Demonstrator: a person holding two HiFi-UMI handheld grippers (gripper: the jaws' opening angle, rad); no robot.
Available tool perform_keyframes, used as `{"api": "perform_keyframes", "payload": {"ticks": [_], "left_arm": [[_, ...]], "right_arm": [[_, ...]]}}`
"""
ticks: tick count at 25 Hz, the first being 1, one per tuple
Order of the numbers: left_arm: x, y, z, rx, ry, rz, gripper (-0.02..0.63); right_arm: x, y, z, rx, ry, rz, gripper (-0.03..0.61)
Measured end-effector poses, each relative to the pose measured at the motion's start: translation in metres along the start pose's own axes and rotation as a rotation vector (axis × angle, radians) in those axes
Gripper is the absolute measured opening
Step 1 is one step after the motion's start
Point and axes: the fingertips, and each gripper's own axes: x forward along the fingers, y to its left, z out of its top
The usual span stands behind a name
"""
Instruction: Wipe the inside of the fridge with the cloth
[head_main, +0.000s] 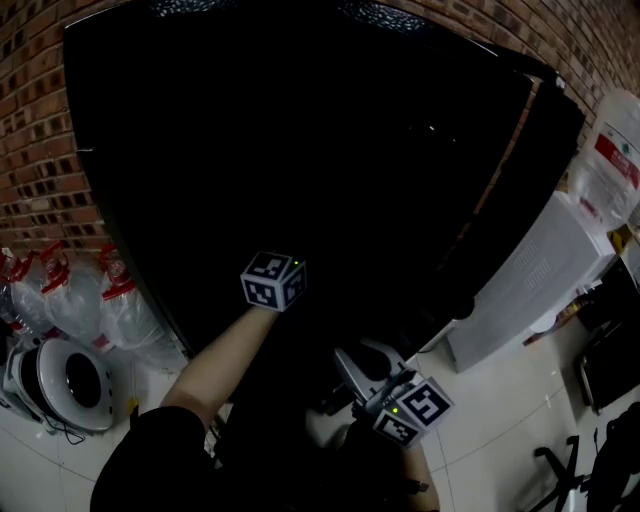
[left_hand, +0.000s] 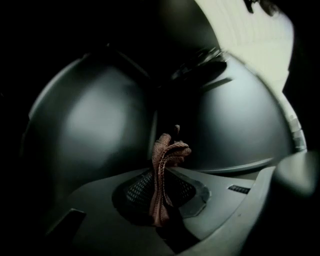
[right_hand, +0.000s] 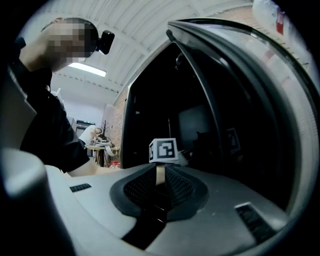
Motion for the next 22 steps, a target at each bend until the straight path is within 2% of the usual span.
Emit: {"api": "perform_keyframes", "payload": {"ticks": [5,9,11,12,13,16,18,20,22], "left_arm": [[-0.058,-0.056,0.008,-0.028,-0.006,-0.152,0.046],[-0.092,-0.083,-0.006,-0.155,0.049,-0.216,0.046],[-0.102,-0.093,-0.019,-0.174,0.099,-0.228,0.046],[-0.105,-0.098,-0.025,-0.146,0.134,-0.227,0.046],[-0.107,-0.104,-0.031,-0.083,0.176,-0.225,0.046],[-0.110,-0.130,-0.046,0.245,0.318,-0.263,0.046],[-0.110,-0.143,-0.056,0.411,0.396,-0.329,0.046],[-0.107,-0.146,-0.063,0.502,0.444,-0.383,0.046],[-0.100,-0.142,-0.068,0.538,0.471,-0.404,0.046]], "right_arm": [[-0.025,0.002,0.020,0.002,-0.062,-0.013,0.058],[-0.035,0.015,0.020,0.010,-0.072,0.005,0.058],[-0.037,0.024,0.018,0.008,-0.068,0.024,0.058],[-0.037,0.029,0.017,0.005,-0.066,0.034,0.058],[-0.037,0.032,0.016,0.002,-0.065,0.042,0.058],[-0.039,0.039,0.016,0.001,-0.069,0.047,0.058],[-0.039,0.039,0.017,0.002,-0.076,0.045,0.058],[-0.039,0.039,0.018,0.002,-0.081,0.045,0.058],[-0.037,0.039,0.017,0.004,-0.078,0.048,0.058]]}}
